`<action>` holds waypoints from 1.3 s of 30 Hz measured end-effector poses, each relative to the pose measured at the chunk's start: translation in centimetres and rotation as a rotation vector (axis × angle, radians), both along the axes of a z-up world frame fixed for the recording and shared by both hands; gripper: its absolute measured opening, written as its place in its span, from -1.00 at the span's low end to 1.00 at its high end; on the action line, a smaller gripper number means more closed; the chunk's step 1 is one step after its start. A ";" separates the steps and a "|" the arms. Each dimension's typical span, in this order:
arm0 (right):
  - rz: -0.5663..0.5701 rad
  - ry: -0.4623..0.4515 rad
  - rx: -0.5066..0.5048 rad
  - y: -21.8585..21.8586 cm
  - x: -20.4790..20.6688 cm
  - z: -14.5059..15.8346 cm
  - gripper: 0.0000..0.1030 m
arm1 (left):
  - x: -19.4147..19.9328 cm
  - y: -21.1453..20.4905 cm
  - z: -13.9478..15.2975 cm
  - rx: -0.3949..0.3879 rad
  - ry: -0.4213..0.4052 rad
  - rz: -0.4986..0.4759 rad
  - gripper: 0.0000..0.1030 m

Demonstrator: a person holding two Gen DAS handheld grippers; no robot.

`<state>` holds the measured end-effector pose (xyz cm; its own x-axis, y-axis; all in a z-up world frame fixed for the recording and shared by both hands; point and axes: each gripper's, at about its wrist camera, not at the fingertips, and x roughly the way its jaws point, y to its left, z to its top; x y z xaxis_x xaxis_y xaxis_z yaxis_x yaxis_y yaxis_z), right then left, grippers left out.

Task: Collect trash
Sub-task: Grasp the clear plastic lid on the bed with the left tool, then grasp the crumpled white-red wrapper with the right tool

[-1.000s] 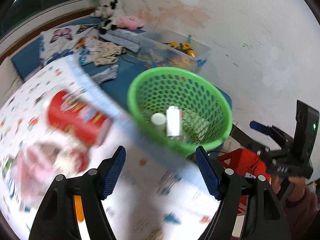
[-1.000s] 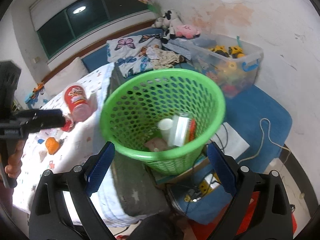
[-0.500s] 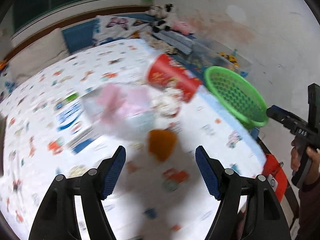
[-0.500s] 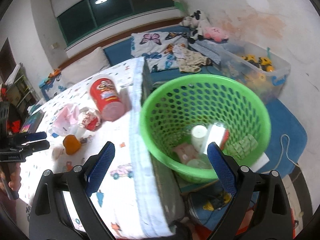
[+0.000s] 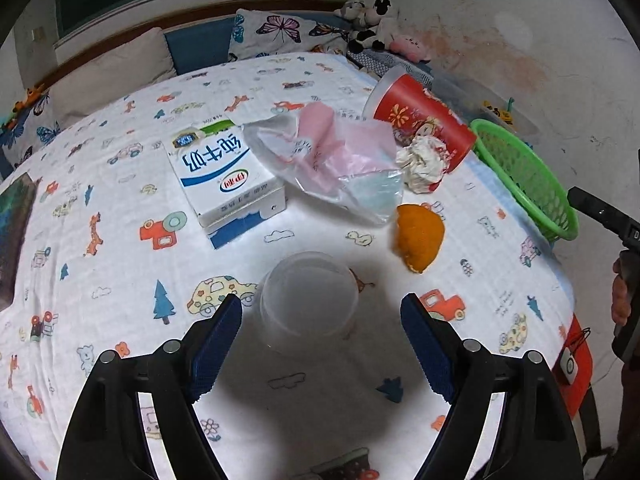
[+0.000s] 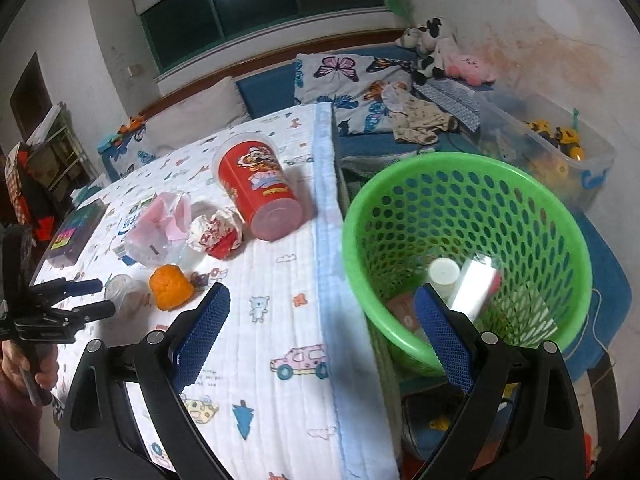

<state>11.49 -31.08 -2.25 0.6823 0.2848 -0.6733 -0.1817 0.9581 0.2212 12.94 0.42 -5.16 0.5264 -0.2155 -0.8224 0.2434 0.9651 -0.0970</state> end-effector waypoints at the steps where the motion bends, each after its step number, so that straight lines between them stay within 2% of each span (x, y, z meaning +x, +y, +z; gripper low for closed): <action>1: 0.001 0.002 0.000 0.0 0.1 0.0 0.80 | 0.2 0.0 -0.3 0.005 0.002 -0.002 0.53; 12: 0.024 0.025 -0.004 1.0 0.5 -0.8 0.80 | 1.5 0.2 -1.7 -0.015 0.024 -0.006 0.38; 20: 0.057 0.028 -0.009 2.3 0.8 -0.8 0.80 | 1.7 0.1 -2.0 -0.020 0.017 -0.017 0.11; 26: 0.086 0.032 -0.011 3.5 1.2 -1.0 0.80 | 1.5 0.4 -1.9 -0.026 0.009 -0.016 0.10; 39: 0.203 0.052 -0.014 8.3 2.9 -1.8 0.77 | 0.1 2.5 0.4 -0.064 -0.027 0.016 0.10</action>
<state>14.37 -22.83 -4.10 0.5762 0.4037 -0.7107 -0.3605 0.9059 0.2222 13.09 2.90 -4.74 0.5522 -0.2585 -0.7926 0.2315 0.9609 -0.1520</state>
